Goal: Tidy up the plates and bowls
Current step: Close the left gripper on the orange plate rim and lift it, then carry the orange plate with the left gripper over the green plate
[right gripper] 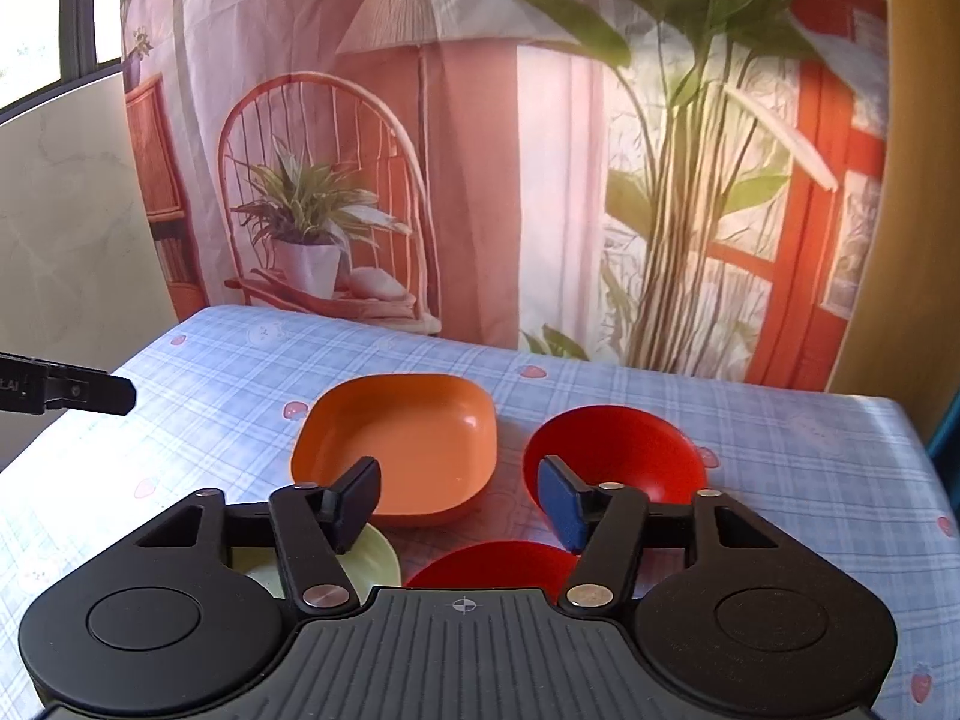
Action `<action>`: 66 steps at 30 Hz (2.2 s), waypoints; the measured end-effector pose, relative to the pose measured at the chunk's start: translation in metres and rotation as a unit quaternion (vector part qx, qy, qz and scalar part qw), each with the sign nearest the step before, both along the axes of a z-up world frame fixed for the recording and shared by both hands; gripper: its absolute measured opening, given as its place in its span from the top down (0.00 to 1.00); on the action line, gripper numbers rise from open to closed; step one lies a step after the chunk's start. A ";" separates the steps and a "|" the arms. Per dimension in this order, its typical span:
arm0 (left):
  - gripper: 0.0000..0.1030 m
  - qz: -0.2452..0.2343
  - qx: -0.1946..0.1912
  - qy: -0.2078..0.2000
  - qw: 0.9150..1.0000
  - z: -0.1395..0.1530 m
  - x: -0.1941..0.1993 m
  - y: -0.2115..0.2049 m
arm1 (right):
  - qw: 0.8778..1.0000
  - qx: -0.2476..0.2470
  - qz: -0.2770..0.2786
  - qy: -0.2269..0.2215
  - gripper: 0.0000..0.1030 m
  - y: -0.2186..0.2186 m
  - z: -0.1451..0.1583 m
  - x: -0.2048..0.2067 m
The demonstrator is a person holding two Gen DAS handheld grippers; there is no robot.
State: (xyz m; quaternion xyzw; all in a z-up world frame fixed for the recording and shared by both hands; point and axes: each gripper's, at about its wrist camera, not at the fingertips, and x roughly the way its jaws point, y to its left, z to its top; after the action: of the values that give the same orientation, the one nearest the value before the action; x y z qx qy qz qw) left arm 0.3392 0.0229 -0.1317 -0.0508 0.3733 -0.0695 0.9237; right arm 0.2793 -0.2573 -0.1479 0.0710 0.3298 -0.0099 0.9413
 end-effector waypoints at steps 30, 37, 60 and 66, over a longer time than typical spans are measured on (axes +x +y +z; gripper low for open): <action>0.76 -0.006 -0.042 0.081 0.996 -0.093 0.097 0.000 | 0.991 0.043 0.000 0.130 0.75 -0.021 -0.066 0.114; 0.76 -0.006 -0.053 0.085 0.995 -0.101 0.096 0.006 | 0.991 0.041 0.014 0.124 0.86 -0.016 -0.067 0.117; 0.84 -0.032 -0.003 0.031 0.999 -0.038 0.043 -0.011 | 0.994 0.061 0.008 0.090 0.89 0.000 -0.038 0.076; 0.84 -0.039 0.007 0.023 0.999 -0.027 0.016 -0.018 | 0.994 0.070 -0.001 0.078 0.89 0.002 -0.024 0.042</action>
State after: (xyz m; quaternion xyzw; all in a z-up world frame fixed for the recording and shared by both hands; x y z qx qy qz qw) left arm 0.3547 0.0049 -0.1587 -0.0317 0.3968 -0.1016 0.9117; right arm 0.3212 -0.2549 -0.1718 0.1366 0.4019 0.0067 0.9054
